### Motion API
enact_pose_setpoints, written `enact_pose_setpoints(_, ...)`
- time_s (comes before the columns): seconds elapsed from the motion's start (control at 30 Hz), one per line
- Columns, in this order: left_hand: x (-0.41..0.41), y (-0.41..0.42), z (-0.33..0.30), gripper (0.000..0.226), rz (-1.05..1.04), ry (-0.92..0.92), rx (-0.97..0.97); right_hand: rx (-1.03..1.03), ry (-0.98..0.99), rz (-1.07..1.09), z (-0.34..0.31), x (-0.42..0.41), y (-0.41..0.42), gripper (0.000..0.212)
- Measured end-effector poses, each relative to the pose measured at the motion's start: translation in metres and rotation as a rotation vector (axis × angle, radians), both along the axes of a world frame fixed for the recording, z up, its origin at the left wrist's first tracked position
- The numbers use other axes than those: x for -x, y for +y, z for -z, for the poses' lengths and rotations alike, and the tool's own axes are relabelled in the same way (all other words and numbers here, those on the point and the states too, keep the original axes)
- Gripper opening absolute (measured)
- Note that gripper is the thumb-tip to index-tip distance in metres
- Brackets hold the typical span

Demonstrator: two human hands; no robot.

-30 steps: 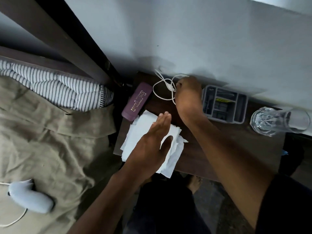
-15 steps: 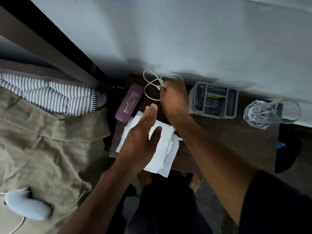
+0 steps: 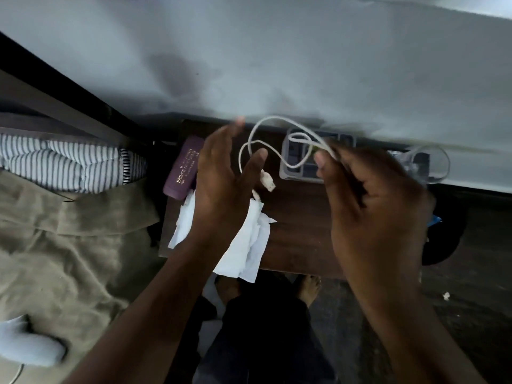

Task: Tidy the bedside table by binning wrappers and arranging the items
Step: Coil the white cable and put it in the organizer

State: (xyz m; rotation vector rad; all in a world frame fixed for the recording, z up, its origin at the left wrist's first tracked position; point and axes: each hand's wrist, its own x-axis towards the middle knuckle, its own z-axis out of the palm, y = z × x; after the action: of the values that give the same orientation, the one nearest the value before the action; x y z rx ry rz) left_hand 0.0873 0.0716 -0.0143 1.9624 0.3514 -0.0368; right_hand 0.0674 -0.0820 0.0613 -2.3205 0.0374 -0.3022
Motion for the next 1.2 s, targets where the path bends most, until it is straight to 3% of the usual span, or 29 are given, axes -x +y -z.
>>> enact_pose_setpoints(0.07, 0.005, -0.015, -0.008, 0.013, 0.068, -0.036, 0.118, 0.034, -0.04, 0.018, -0.015, 0.008, -0.019, 0.023)
enact_pose_setpoints(0.13, 0.012, -0.029, -0.015, 0.021, 0.137, -0.047, 0.111, 0.067, -0.066, 0.019, -0.027, 0.015, -0.04, 0.026)
enact_pose_setpoints(0.27, 0.029, -0.051, -0.024, 0.025, 0.211, 0.041, 0.281, 0.104, -0.043, 0.027, -0.034, 0.028, -0.083, 0.023)
enact_pose_setpoints(0.4, 0.044, -0.057, -0.02, 0.026, 0.278, 0.118, 0.242, 0.191, 0.058, 0.059, -0.005, 0.037, -0.119, 0.019)
enact_pose_setpoints(0.43, 0.046, -0.059, -0.02, 0.026, 0.276, 0.194, 0.319, 0.225, 0.104, 0.063, 0.005, 0.039, -0.125, 0.02)
enact_pose_setpoints(0.53, 0.05, -0.066, -0.027, 0.029, 0.219, 0.456, 0.808, 0.213, 0.316, 0.046, 0.03, 0.043, -0.136, 0.029)
enact_pose_setpoints(0.6, 0.053, -0.071, -0.031, 0.036, 0.256, 0.563, 0.926, 0.052, 0.44, -0.044, 0.039, 0.043, -0.134, 0.049)
enact_pose_setpoints(0.67, 0.053, -0.079, -0.037, 0.037, 0.325, 0.631, 0.958, -0.272, 0.497, -0.168, 0.046, 0.041, -0.127, 0.056)
enact_pose_setpoints(0.73, 0.05, -0.086, -0.045, 0.034, 0.364, 0.692, 1.02, -0.627, 0.571, -0.228, 0.054, 0.039, -0.121, 0.037)
enact_pose_setpoints(0.8, 0.042, -0.088, -0.052, 0.028, 0.327, 0.713, 1.196, -0.79, 0.607, -0.195, 0.063, 0.034, -0.122, 0.014)
enact_pose_setpoints(0.9, 0.029, -0.086, -0.054, 0.024, 0.182, 0.644, 1.53, -1.053, 0.729, -0.068, 0.08, 0.03, -0.124, 0.023)
enact_pose_setpoints(0.97, 0.019, -0.087, -0.05, 0.025, 0.071, 0.566, 1.645, -1.03, 0.824, -0.056, 0.089, 0.037, -0.118, 0.023)
enact_pose_setpoints(1.07, 0.009, -0.094, -0.037, 0.027, -0.039, 0.396, 1.49, -0.609, 0.942, -0.225, 0.089, 0.053, -0.107, 0.031)
enact_pose_setpoints(1.2, 0.016, -0.107, -0.024, 0.037, 0.076, 0.241, 0.733, -0.102, 0.847, -0.504, 0.063, 0.061, -0.103, 0.024)
